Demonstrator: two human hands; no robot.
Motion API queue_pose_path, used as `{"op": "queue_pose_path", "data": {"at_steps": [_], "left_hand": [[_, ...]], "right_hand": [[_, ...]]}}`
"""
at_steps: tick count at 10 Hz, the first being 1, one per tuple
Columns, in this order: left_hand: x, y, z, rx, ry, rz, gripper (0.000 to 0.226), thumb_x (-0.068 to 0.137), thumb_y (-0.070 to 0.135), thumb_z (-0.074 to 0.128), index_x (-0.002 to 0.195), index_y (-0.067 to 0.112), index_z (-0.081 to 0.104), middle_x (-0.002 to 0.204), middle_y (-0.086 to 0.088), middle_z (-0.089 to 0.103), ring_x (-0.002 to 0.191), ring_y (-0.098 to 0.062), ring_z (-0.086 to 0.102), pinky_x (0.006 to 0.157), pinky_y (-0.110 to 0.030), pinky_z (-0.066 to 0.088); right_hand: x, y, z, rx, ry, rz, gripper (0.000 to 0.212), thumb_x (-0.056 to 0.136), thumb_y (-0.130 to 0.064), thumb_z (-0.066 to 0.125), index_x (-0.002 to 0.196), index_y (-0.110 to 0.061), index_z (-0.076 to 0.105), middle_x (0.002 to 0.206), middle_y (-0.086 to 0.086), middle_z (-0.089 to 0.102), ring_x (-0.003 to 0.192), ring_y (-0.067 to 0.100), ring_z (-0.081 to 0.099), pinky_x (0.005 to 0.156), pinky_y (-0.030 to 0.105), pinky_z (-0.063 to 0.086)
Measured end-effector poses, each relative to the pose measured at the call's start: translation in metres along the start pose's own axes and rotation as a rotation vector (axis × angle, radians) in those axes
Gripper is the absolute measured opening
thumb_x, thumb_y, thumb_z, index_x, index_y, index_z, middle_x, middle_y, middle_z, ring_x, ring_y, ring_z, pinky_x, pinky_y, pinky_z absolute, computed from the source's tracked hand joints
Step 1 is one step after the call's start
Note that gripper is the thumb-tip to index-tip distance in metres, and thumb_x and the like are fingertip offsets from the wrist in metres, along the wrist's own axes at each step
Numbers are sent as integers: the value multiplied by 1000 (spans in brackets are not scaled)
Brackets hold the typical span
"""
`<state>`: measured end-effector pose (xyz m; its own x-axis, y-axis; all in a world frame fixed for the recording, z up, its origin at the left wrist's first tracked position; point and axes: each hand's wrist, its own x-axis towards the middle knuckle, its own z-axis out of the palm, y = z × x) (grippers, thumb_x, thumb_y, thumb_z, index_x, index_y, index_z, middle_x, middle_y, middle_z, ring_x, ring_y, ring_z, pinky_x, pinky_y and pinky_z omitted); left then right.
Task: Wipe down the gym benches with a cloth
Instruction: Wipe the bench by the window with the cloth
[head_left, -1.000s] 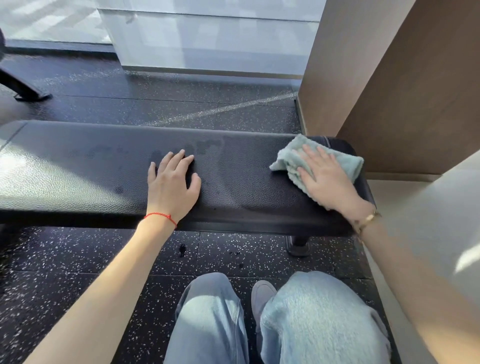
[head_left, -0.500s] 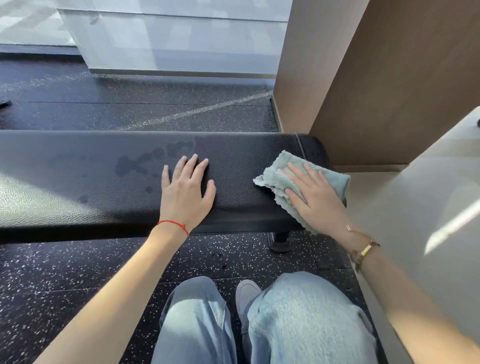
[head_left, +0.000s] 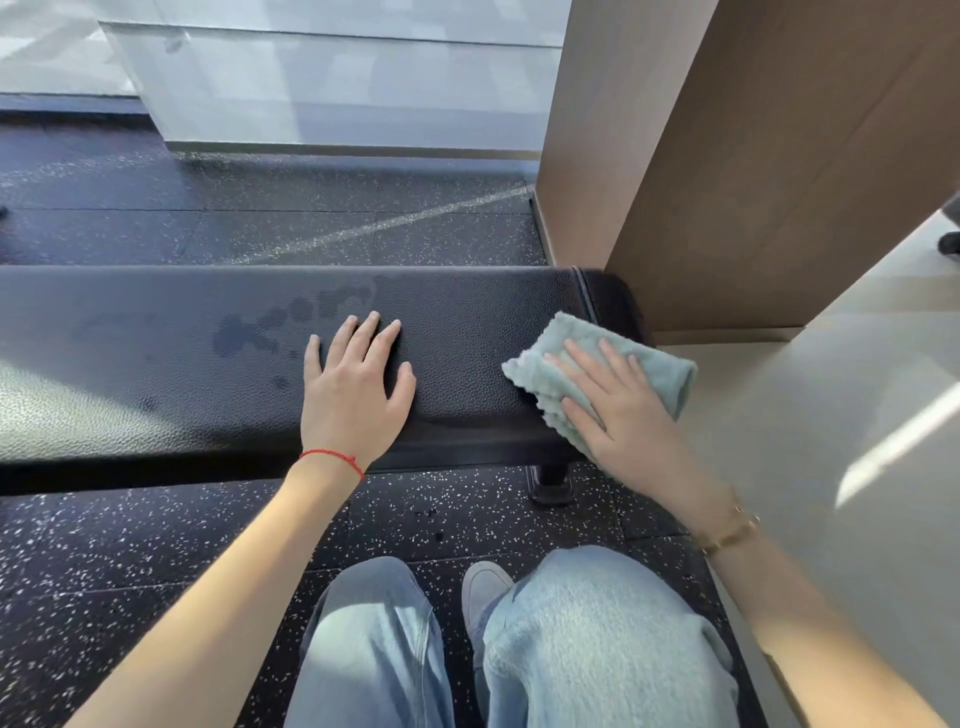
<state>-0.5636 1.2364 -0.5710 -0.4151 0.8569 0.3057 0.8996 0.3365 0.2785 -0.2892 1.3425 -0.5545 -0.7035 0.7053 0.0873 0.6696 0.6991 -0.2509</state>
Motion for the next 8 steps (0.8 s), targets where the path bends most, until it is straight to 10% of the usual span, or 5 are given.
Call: {"op": "queue_pose_path", "data": {"at_steps": [3, 6, 8], "left_hand": [[0, 2, 0, 6, -18, -13, 51, 98, 41, 39, 146, 25, 41, 156, 2, 36, 148, -17, 23, 122, -49, 10], [0, 2, 1, 14, -15, -13, 50, 98, 40, 41, 146, 25, 42, 155, 1, 36, 147, -18, 24, 121, -50, 11], [0, 4, 0, 23, -20, -14, 54, 96, 44, 34, 146, 25, 41, 155, 2, 36, 147, -18, 24, 121, -50, 12]], "right_hand": [[119, 39, -14, -56, -88, 250, 54, 104, -44, 23, 155, -27, 17, 164, -7, 8, 151, 21, 2, 122, 40, -3], [46, -15, 1, 26, -66, -163, 50, 103, -44, 27, 153, -40, 20, 160, -18, 11, 148, 9, -4, 121, 34, -9], [67, 16, -8, -11, -54, 4, 50, 104, -41, 28, 152, -34, 22, 161, -11, 17, 151, 15, 5, 123, 39, 1]]}}
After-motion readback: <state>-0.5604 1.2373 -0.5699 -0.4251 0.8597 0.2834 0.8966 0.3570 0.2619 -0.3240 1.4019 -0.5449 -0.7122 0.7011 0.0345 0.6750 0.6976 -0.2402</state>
